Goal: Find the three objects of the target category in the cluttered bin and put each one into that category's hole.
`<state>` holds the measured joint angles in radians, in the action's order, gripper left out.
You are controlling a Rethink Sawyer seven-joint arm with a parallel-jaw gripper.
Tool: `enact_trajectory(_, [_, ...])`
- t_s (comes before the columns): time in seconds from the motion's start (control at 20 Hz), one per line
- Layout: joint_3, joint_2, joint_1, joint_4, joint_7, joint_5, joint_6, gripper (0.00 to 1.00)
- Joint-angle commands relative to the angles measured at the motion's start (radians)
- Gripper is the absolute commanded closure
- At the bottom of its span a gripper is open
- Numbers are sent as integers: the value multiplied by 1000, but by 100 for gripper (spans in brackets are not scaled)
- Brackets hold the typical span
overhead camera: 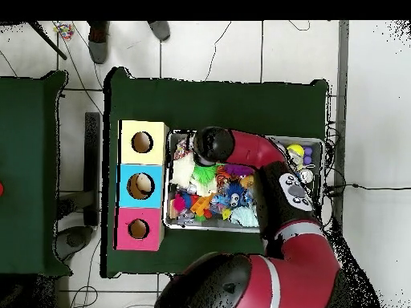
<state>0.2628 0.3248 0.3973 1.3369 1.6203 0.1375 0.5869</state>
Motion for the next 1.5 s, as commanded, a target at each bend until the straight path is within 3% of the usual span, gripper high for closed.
enact_trajectory(0.05, [55, -49, 93, 6, -135, 110, -33, 0])
enact_trajectory(0.15, [63, -39, 109, 22, -136, 121, -41, 0])
enact_trajectory(0.2, [68, -38, 116, 24, -123, 134, -34, 100])
enact_trajectory(0.55, [66, -31, 122, 28, -109, 171, -31, 100])
enact_trajectory(0.75, [76, -44, 117, 23, -55, 163, -76, 100])
enact_trajectory(1.15, [69, -21, 92, 50, -26, 154, -56, 100])
enact_trajectory(1.5, [28, 188, -20, 212, 120, 105, -19, 100])
